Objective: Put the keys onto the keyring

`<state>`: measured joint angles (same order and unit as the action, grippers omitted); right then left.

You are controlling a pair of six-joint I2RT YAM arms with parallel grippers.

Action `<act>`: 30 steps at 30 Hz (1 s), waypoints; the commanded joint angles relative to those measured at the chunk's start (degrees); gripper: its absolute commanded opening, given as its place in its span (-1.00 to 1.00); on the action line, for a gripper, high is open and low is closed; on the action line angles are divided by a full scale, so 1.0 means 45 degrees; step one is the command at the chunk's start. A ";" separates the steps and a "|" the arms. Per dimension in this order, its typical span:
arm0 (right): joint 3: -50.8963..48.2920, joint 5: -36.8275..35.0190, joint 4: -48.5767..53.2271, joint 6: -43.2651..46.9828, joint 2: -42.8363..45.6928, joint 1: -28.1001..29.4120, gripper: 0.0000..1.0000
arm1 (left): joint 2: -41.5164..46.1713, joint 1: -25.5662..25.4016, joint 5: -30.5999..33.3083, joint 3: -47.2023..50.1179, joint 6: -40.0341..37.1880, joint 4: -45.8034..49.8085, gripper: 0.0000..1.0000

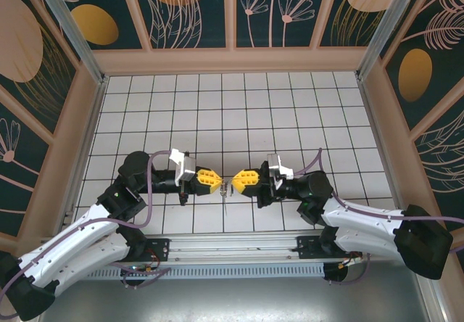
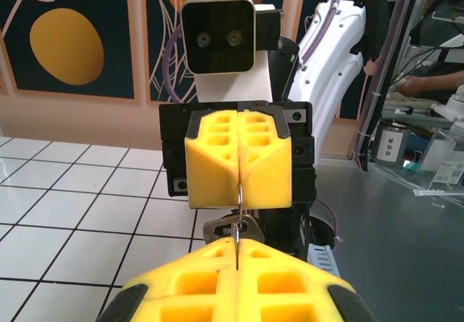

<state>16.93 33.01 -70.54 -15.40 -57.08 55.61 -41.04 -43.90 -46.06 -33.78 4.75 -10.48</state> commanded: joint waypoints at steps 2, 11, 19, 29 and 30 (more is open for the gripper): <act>0.0213 0.0125 -0.0602 -0.0130 -0.0140 0.0136 -1.00 | 0.0068 -0.0062 -0.0102 -0.0162 0.0021 -0.0601 -1.00; 0.0165 0.0134 -0.0497 -0.0139 0.0029 0.0139 -1.00 | 0.0056 -0.0059 -0.0060 -0.0169 0.0014 -0.0549 -1.00; 0.0067 0.0027 -0.0091 -0.0042 0.0452 0.0142 -1.00 | 0.0074 -0.0053 -0.0020 -0.0169 -0.0001 -0.0548 -1.00; 0.0154 -0.0157 -0.0085 0.0016 0.0279 0.0169 -1.00 | 0.0087 -0.0060 -0.0070 -0.0174 0.0024 -0.0553 -1.00; 0.0195 -0.0169 -0.0067 0.0023 0.0259 0.0169 -1.00 | 0.0115 -0.0058 -0.0054 -0.0169 0.0036 -0.0556 -1.00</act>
<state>16.93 32.95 -69.84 -15.42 -55.79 55.88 -41.15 -43.90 -46.06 -33.78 4.73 -10.48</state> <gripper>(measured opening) 0.046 0.063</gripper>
